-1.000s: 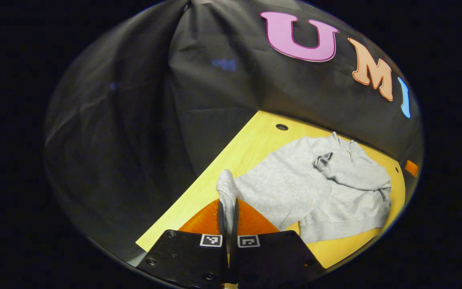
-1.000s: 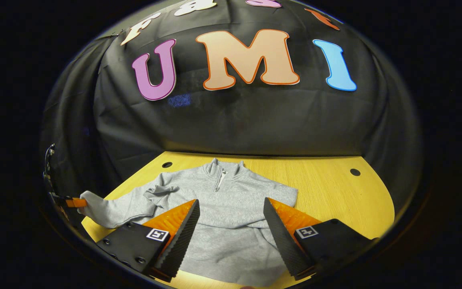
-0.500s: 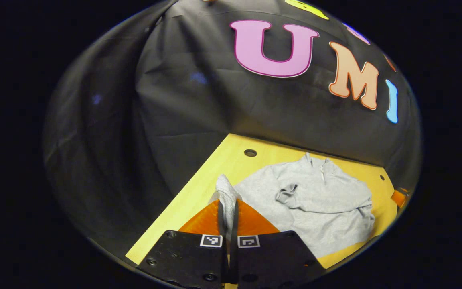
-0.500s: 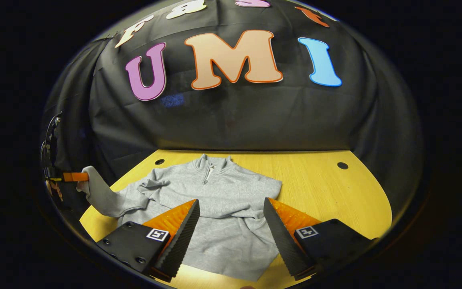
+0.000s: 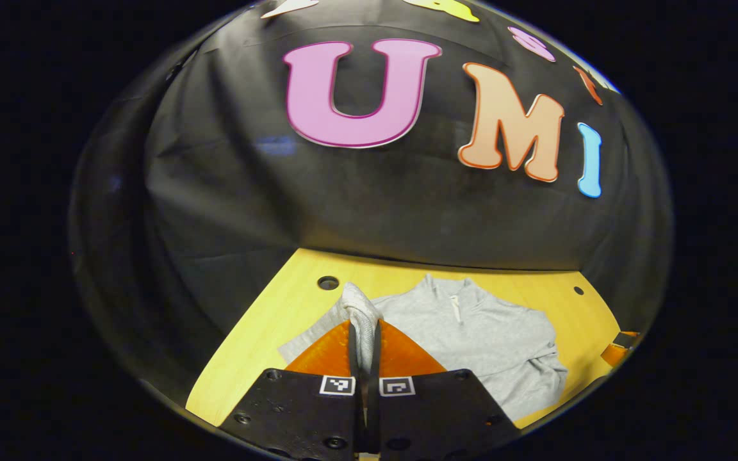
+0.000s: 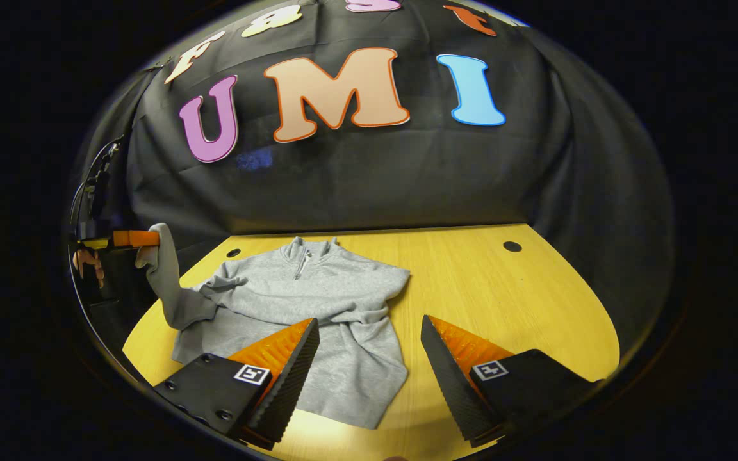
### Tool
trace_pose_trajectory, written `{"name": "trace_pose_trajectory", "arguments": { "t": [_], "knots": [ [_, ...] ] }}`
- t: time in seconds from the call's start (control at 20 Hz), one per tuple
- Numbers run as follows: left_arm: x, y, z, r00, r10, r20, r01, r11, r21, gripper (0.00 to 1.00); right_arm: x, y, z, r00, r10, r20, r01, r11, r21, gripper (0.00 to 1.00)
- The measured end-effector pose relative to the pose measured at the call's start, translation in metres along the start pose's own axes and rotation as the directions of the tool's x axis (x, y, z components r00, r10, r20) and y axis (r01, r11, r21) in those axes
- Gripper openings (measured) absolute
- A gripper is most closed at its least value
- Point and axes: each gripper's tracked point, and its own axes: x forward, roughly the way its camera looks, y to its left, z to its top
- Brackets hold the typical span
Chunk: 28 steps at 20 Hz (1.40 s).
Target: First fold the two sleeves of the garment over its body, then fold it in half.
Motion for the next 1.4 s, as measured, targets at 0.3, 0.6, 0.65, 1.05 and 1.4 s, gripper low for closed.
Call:
{"name": "trace_pose_trajectory", "arguments": {
  "t": [0.3,0.6,0.65,1.05,1.4],
  "knots": [
    [0.028,-0.083,0.029,0.992,-0.124,0.027,0.122,0.991,0.058,0.00,-0.020,-0.040,-0.007,0.998,-0.057,0.000,0.057,0.998,0.036,0.96],
    [0.045,-0.177,0.020,0.966,-0.257,-0.002,0.256,0.962,0.090,0.00,-0.041,-0.081,-0.013,0.992,-0.123,0.005,0.122,0.990,0.073,0.99],
    [0.046,-0.192,0.015,0.962,-0.274,-0.013,0.274,0.957,0.091,0.00,-0.045,-0.088,-0.015,0.991,-0.134,0.002,0.133,0.988,0.083,0.96],
    [0.075,-0.281,-0.028,0.936,-0.338,-0.096,0.346,0.935,0.081,0.00,-0.077,-0.141,-0.035,0.977,-0.213,-0.024,0.215,0.970,0.118,0.98],
    [0.101,-0.309,-0.083,0.934,-0.299,-0.197,0.332,0.930,0.158,0.03,-0.084,-0.158,-0.040,0.972,-0.233,-0.039,0.236,0.964,0.119,0.96]
  ]
}}
